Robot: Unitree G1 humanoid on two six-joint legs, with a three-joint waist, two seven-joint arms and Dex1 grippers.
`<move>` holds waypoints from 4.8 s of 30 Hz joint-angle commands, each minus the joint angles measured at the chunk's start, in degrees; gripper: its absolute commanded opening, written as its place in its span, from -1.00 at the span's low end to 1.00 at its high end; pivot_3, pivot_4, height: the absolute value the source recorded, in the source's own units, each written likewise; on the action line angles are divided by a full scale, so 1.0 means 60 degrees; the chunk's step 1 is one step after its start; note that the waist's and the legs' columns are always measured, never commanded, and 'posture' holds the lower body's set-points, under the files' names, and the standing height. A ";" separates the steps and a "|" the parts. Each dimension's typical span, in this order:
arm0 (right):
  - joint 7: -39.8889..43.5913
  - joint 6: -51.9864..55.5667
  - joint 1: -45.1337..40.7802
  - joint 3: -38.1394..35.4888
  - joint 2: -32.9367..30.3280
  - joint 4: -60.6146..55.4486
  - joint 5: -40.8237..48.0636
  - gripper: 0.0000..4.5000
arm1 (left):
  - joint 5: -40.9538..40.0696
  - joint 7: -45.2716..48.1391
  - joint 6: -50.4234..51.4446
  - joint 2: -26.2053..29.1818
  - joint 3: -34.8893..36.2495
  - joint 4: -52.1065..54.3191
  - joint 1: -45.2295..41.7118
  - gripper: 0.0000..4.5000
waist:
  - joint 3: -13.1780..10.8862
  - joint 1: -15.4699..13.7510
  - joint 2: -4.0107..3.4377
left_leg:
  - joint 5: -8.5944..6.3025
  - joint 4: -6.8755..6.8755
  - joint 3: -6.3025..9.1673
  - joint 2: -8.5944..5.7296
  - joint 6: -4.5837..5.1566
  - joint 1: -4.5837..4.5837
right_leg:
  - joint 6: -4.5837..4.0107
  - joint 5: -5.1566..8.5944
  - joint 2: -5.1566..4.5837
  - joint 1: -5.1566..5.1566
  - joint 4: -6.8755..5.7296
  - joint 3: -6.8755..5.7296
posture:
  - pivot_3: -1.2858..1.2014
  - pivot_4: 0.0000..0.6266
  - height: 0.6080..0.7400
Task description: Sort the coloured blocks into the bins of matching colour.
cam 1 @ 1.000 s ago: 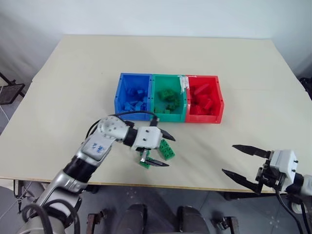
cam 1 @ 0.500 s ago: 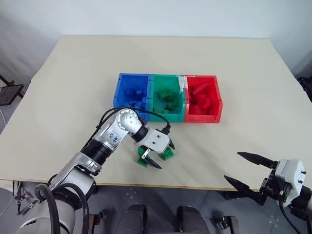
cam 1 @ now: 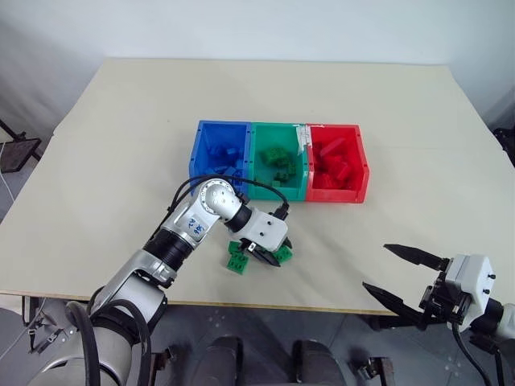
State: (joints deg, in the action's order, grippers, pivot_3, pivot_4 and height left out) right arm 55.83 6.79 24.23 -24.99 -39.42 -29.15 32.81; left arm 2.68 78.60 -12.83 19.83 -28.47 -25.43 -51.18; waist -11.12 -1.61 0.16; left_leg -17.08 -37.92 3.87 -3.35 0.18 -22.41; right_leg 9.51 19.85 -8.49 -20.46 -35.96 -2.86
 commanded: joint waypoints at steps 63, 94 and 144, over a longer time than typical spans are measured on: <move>0.1532 -0.0522 -0.4052 0.1664 -0.0368 0.2608 -0.0154 1.00 | -0.4009 -0.2970 0.4121 0.3941 0.5800 0.6610 0.7278 0.99 | -0.0008 0.0058 0.0004 | -0.0008 0.0017 0.0020 0.0036 -0.0006 0.0010 | 0.0001 -0.0009 -0.0012 -0.0010 0.0012 0.0018 | 0.03 -0.52 1.00; -0.0630 -0.0437 -0.0267 0.0238 0.0180 -0.0114 -0.0254 1.00 | -0.1516 -0.5641 0.9941 0.1910 0.0414 0.6480 0.2536 0.04 | -0.0007 0.0018 0.0003 | -0.0003 -0.0002 0.0003 0.0016 0.0002 0.0006 | 0.0007 -0.0011 -0.0005 -0.0002 0.0006 0.0027 | 0.03 -0.52 1.00; 0.1376 -0.0100 -0.4510 0.2633 -0.0409 0.1989 -0.0075 1.00 | -0.3734 -0.2228 0.0630 0.4501 0.7487 0.1870 0.6323 0.99 | -0.0010 0.0008 0.0004 | -0.0005 -0.0007 0.0027 0.0018 0.0006 0.0004 | 0.0007 -0.0013 -0.0024 -0.0006 0.0020 0.0012 | 0.03 -0.52 1.00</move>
State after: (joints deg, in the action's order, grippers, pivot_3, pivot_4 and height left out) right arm 62.14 7.31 -2.14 -8.85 -40.44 -17.22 32.49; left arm -18.33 64.13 -7.61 46.17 15.27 -16.05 -14.11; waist -11.18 -1.56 0.19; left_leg -17.12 -37.97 4.02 -3.24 0.22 -22.38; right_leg 9.56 19.77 -8.64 -20.50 -35.85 -2.78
